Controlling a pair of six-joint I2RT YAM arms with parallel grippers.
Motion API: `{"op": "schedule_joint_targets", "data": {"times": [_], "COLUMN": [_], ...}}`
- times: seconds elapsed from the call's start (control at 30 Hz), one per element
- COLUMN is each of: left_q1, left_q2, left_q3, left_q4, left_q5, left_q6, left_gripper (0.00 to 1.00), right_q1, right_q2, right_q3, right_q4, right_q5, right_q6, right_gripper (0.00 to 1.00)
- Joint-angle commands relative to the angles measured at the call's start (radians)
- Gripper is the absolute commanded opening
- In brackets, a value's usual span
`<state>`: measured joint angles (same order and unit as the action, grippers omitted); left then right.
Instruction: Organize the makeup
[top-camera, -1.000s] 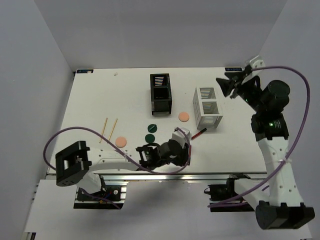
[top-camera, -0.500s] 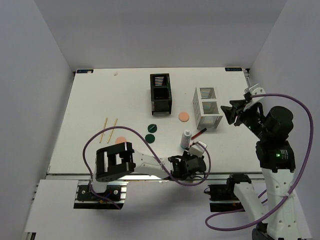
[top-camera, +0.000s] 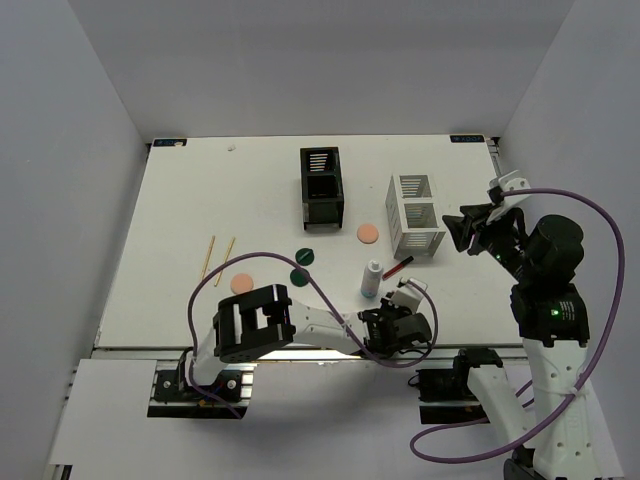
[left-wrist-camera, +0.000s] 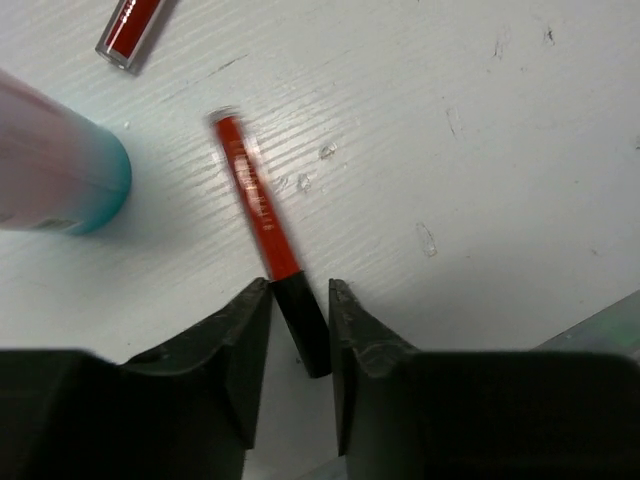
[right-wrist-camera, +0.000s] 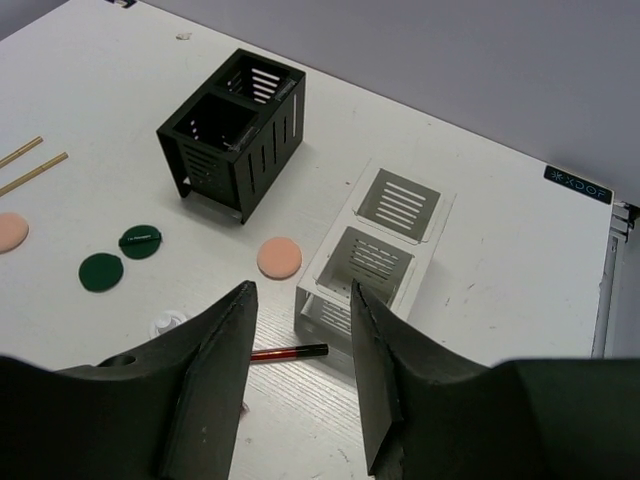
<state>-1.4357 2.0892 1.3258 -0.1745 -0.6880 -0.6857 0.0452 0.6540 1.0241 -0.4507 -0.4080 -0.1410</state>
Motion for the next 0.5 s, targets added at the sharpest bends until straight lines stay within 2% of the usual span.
{"op": "schedule_joint_targets", "data": {"times": [0.0, 0.03, 0.07, 0.2, 0.33, 0.37, 0.47], "left_q1": [-0.003, -0.003, -0.005, -0.006, -0.023, -0.026, -0.028], "left_q2": [0.015, 0.011, -0.007, -0.104, -0.26, -0.297, -0.437], "left_q3": [-0.007, -0.016, -0.04, -0.115, -0.23, -0.249, -0.3], "left_q4": [-0.076, -0.072, -0.063, 0.012, 0.134, 0.185, 0.24], "left_q5": [0.027, 0.034, 0.041, 0.087, 0.175, 0.233, 0.3], "left_q6": [0.002, 0.002, 0.0, 0.014, 0.095, 0.112, 0.139], "left_gripper": [0.38, 0.32, 0.22, 0.08, 0.01, 0.0, 0.0], "right_q1": [-0.005, -0.005, -0.005, -0.005, -0.005, -0.005, -0.005], "right_q2": [-0.007, -0.008, -0.008, -0.01, -0.008, -0.007, -0.002], "right_q3": [0.016, 0.022, 0.025, 0.037, 0.048, 0.054, 0.067], "right_q4": [0.02, 0.018, 0.015, 0.012, 0.015, 0.018, 0.029], "right_q5": [0.018, 0.021, 0.024, 0.034, 0.041, 0.044, 0.054], "right_q6": [0.012, 0.014, 0.014, 0.018, 0.027, 0.03, 0.041], "right_gripper": [0.48, 0.48, 0.48, 0.48, 0.47, 0.47, 0.47]}}
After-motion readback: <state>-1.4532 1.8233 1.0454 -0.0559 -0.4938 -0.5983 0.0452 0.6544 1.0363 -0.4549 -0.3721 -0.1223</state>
